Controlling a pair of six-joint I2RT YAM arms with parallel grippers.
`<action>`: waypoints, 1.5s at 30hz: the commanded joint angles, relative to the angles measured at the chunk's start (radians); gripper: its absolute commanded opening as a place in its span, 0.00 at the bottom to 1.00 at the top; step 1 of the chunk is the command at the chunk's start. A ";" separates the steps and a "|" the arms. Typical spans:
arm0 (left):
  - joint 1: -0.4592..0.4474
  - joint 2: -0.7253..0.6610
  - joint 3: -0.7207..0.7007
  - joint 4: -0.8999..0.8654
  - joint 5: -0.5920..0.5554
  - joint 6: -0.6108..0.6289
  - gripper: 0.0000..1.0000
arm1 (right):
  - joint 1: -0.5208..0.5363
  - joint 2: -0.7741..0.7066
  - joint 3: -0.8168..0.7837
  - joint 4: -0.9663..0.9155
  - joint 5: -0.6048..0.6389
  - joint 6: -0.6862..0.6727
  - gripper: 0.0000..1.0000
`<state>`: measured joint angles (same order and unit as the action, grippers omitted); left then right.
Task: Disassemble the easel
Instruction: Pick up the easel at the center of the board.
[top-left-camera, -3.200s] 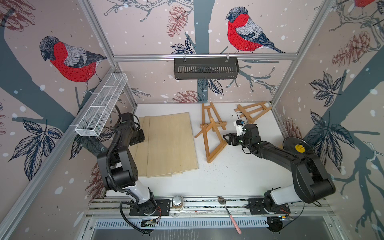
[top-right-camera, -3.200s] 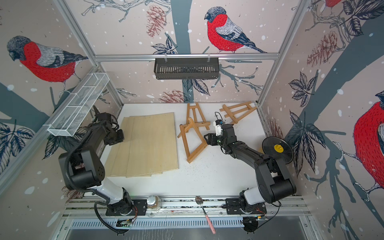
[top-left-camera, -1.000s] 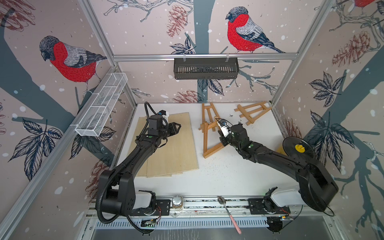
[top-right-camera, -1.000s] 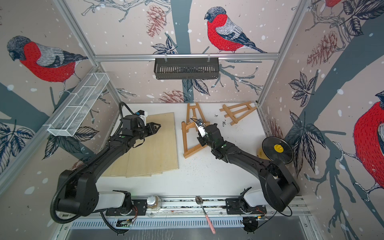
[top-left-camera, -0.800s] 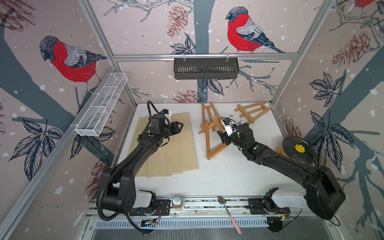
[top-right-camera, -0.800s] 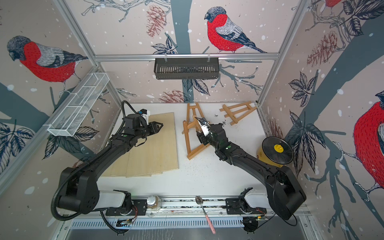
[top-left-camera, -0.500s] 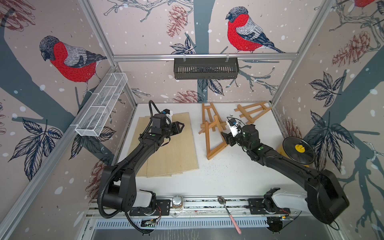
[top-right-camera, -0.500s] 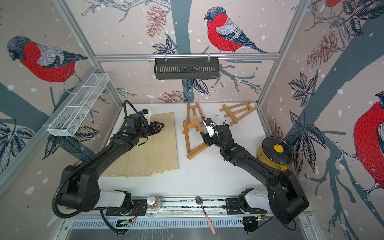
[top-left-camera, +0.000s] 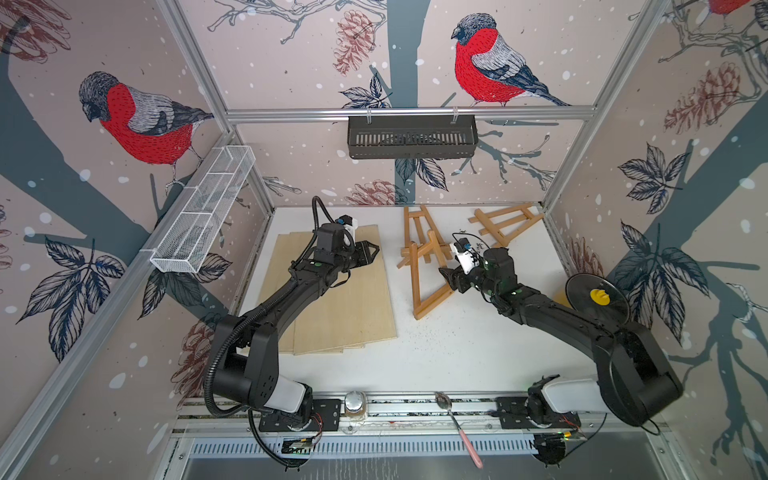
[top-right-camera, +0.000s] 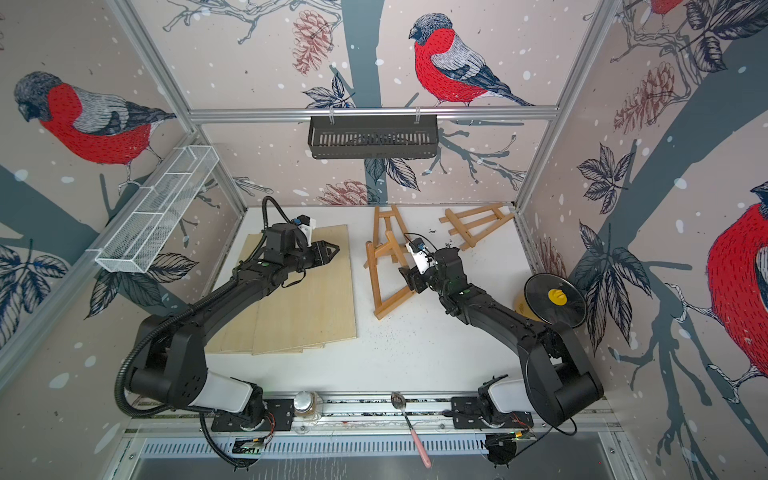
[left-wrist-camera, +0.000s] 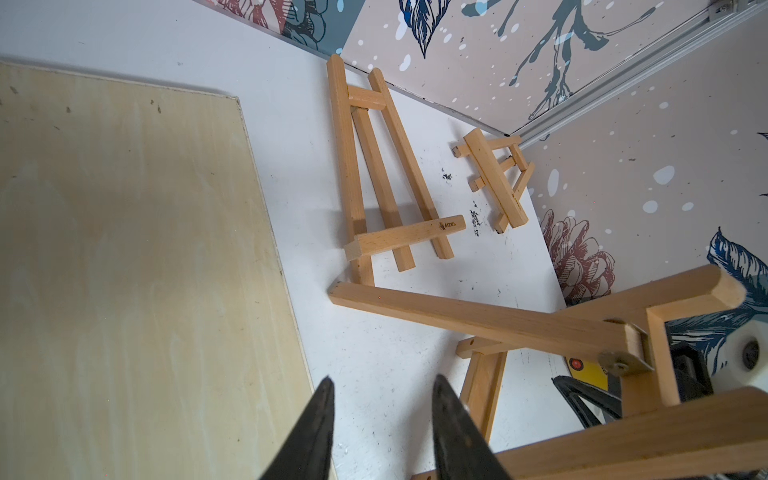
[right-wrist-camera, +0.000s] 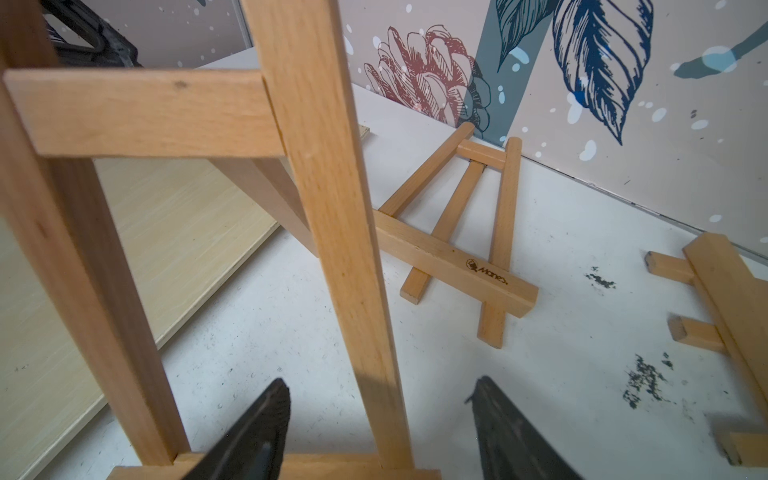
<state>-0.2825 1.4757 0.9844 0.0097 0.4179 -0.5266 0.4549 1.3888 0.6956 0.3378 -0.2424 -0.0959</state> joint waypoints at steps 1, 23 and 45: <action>-0.001 0.001 0.008 0.026 0.002 -0.012 0.39 | -0.002 0.035 0.021 0.065 -0.016 0.013 0.71; 0.000 0.045 0.043 0.003 -0.008 0.017 0.39 | 0.001 0.177 0.051 0.162 -0.055 0.005 0.52; -0.001 0.097 0.104 -0.032 0.006 0.034 0.39 | 0.020 -0.001 0.065 0.035 -0.004 0.029 0.07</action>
<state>-0.2832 1.5681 1.0702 -0.0231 0.4160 -0.4980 0.4648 1.4395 0.7433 0.3912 -0.2764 -0.1001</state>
